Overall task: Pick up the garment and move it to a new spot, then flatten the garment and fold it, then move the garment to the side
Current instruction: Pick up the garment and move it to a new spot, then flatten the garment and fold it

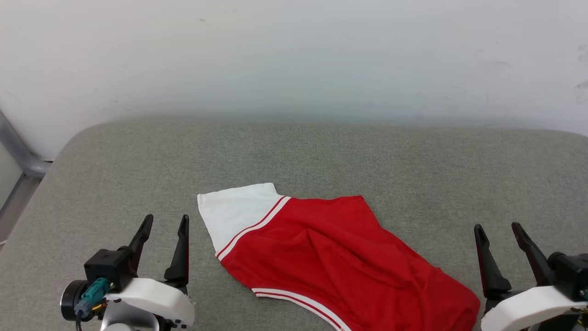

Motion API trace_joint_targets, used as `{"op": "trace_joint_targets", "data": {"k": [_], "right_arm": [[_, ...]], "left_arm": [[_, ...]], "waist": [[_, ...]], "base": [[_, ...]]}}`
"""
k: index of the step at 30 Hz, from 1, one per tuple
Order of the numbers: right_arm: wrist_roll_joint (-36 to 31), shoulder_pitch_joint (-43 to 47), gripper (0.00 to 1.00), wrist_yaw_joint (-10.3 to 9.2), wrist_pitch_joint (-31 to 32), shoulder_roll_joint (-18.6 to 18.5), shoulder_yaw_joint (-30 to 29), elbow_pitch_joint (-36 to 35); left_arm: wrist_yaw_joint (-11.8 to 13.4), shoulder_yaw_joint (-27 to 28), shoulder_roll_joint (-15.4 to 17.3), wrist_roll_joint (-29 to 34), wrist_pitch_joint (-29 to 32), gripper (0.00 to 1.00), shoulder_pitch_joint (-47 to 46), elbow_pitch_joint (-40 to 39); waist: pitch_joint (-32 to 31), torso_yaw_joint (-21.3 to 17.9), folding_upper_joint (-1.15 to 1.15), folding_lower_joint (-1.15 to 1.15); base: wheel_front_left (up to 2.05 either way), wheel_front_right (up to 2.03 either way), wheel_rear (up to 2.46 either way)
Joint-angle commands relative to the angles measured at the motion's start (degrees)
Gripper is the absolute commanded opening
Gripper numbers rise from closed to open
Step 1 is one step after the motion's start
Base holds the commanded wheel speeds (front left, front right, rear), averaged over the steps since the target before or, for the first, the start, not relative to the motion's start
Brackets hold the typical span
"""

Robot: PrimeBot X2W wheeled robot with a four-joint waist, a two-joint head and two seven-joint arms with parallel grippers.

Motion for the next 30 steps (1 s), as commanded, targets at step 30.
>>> {"op": "trace_joint_targets", "data": {"k": [30], "right_arm": [[10.91, -7.68, 1.0, -0.06, 37.71, -11.7, 8.16, 25.08]], "left_arm": [[-3.3, -1.41, -4.24, 0.72, -0.33, 1.0, -5.74, -0.51]], "waist": [[9.79, 5.57, 0.0, 0.0]], "base": [[0.0, 0.0, 0.0]]}}
